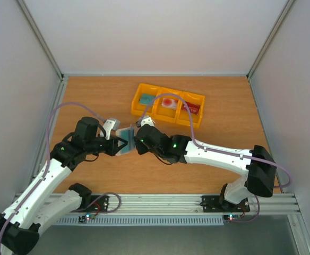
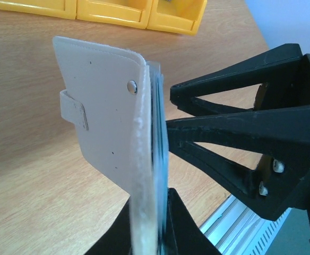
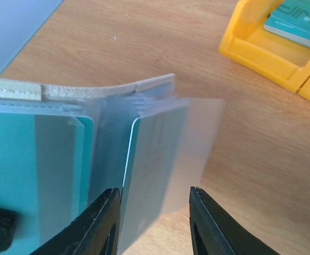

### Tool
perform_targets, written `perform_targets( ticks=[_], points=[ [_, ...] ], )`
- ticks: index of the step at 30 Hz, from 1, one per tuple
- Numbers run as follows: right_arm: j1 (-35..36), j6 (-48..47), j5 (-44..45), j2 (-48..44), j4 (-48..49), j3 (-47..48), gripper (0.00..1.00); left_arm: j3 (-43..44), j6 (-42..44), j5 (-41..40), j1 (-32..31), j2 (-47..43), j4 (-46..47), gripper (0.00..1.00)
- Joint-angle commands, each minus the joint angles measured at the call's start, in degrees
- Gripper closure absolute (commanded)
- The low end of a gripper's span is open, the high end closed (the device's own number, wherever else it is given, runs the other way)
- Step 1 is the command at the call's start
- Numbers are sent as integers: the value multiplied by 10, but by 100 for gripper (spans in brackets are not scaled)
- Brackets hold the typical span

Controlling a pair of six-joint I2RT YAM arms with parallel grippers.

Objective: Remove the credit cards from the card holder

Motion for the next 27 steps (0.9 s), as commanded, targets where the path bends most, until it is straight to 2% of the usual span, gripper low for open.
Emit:
perform_targets(
  ticks=[1, 4, 10, 14, 18, 22, 27],
  points=[
    [-4, -3, -10, 26, -3, 35, 64, 21, 12, -1, -3, -2, 10, 100],
    [-4, -1, 16, 48, -41, 60, 67, 21, 10, 0, -3, -1, 13, 100],
    [-5, 2, 82, 36, -64, 43, 77, 21, 14, -3, -3, -5, 8, 100],
    [-5, 2, 106, 30, -83, 38, 77, 20, 17, -6, -3, -5, 7, 100],
    [-5, -24, 52, 30, -24, 29, 75, 18, 18, 0, -3, -4, 11, 100],
    [-5, -32, 2, 70, -25, 64, 73, 16, 17, 6, -3, -4, 16, 100],
    [-13, -22, 11, 91, -40, 82, 72, 14, 12, 19, -3, -8, 24, 100]
  ],
)
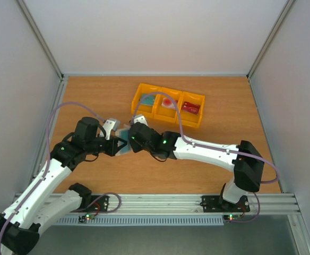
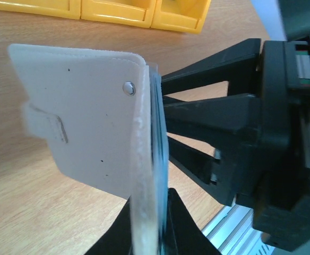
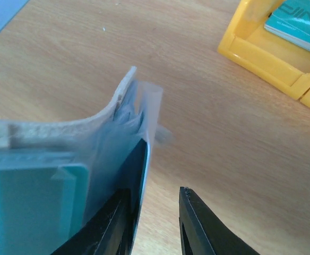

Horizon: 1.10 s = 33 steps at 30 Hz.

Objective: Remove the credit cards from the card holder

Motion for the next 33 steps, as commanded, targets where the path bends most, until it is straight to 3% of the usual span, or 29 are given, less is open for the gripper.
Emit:
perform_targets(
  ticks=[1, 7, 11, 17, 24, 33],
  points=[
    [-15, 3, 7, 21, -22, 16, 72, 14, 1, 30, -3, -9, 29, 100],
    [-24, 6, -12, 15, 0, 2, 74, 10, -1, 29, -3, -12, 29, 100],
    [-24, 7, -20, 0, -4, 3, 87, 6, -1, 9, -3, -10, 21, 100],
    [-17, 12, -18, -13, -36, 23, 91, -3, 3, -52, -3, 1, 11, 100],
    [-8, 29, -39, -30, -61, 36, 90, -3, 31, -106, -3, 15, 15, 100],
    [-8, 37, -60, -22, -65, 49, 87, -13, 45, -113, -3, 14, 19, 100]
  ],
)
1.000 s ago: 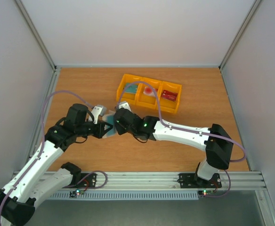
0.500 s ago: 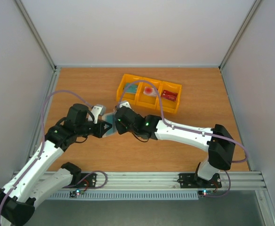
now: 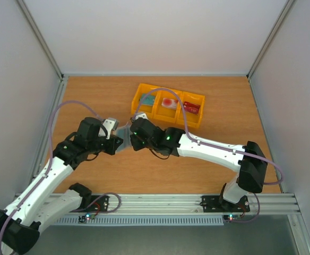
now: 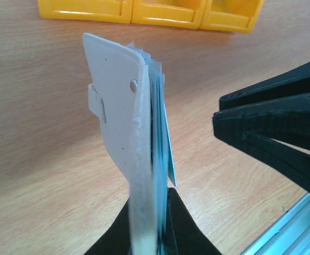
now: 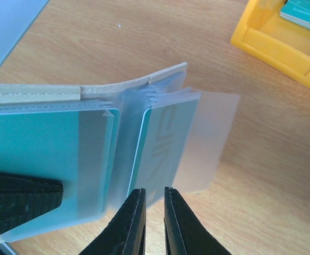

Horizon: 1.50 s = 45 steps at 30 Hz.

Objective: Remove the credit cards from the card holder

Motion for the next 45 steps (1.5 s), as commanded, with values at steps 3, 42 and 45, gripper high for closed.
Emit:
perform_targets(
  ticks=[3, 42, 45],
  points=[
    [2, 13, 1, -5, -17, 7, 85, -5, 12, -9, 1, -5, 22, 100],
    [3, -23, 50, 86, -1, 65, 66, -14, -51, 94, 1, -17, 69, 100],
    [3, -33, 54, 95, 0, 84, 76, -18, -57, 102, 1, -17, 82, 100]
  ],
)
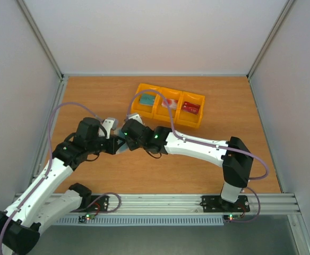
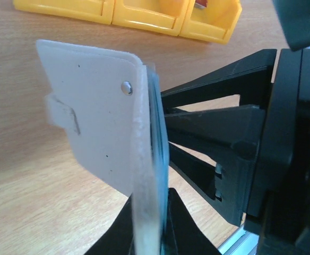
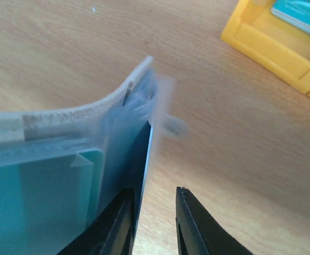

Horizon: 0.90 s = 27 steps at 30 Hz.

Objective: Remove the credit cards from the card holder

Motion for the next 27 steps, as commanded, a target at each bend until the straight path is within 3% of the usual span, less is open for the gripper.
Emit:
perform_targets(
  ticks=[1, 5, 8, 16, 27],
  points=[
    [-2, -19, 15, 17, 19, 39, 80, -5, -11, 58, -5, -9, 64, 100],
    [-4, -16, -1, 17, 17, 45, 94, -4, -15, 21, -5, -1, 49, 100],
    [-3, -7, -17, 9, 16, 45, 97, -10, -21, -15, -5, 6, 27, 100],
    [5, 19, -59, -14, -2, 46, 94, -30, -25, -57, -5, 15, 40, 100],
    [7, 29, -75, -22, -9, 38, 91, -46, -34, -52, -5, 15, 57, 100]
  ],
)
